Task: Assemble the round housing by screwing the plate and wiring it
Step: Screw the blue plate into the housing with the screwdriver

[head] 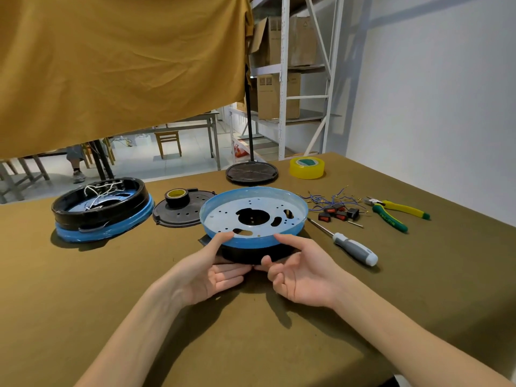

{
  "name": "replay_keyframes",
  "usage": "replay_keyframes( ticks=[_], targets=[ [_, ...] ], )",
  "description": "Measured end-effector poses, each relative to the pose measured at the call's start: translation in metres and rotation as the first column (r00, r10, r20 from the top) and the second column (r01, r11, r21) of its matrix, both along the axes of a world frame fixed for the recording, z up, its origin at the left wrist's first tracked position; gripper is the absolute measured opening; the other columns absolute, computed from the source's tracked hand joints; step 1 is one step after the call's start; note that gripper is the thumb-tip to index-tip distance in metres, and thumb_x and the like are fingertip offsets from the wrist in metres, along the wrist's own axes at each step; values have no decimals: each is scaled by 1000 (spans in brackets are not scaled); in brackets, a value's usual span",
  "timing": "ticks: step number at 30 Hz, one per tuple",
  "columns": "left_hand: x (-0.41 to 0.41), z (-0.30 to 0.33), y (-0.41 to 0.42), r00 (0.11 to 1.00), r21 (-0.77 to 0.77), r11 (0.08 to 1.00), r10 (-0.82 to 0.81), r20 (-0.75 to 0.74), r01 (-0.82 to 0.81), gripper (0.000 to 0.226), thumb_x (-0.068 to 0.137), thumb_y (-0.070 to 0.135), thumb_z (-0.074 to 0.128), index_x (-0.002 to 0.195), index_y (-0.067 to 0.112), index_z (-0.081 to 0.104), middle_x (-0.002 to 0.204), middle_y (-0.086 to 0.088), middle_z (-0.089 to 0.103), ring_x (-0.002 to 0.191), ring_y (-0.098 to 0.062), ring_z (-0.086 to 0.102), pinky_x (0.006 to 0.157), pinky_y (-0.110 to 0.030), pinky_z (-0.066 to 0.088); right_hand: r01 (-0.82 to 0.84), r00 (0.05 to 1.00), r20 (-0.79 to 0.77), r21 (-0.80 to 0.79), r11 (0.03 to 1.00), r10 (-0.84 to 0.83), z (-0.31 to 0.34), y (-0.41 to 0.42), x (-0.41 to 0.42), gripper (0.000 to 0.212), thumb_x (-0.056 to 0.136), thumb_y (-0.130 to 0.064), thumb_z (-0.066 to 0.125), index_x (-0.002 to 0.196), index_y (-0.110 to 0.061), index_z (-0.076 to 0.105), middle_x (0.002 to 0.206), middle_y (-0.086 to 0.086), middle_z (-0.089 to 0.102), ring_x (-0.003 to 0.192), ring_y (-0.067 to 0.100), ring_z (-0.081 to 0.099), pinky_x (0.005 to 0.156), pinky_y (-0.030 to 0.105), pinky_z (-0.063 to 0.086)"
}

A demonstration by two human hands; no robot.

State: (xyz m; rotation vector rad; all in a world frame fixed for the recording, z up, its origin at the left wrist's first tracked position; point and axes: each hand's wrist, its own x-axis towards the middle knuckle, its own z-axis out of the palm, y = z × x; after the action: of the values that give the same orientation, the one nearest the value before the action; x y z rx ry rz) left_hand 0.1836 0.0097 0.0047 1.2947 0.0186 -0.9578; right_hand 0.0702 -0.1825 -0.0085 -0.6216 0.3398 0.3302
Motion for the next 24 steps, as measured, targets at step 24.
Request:
replay_keyframes(
  ticks=[24],
  targets=[
    [8, 2, -3, 974, 119, 969, 204, 99, -215, 96, 78, 63, 75, 150, 8, 42, 135, -17, 61, 105, -25, 68, 57, -35, 62, -53, 886, 240, -798, -601, -397, 8, -148, -2, 12, 92, -20, 59, 90, -14, 69, 96, 9, 68, 90, 31, 63, 72, 37, 52]
  ],
)
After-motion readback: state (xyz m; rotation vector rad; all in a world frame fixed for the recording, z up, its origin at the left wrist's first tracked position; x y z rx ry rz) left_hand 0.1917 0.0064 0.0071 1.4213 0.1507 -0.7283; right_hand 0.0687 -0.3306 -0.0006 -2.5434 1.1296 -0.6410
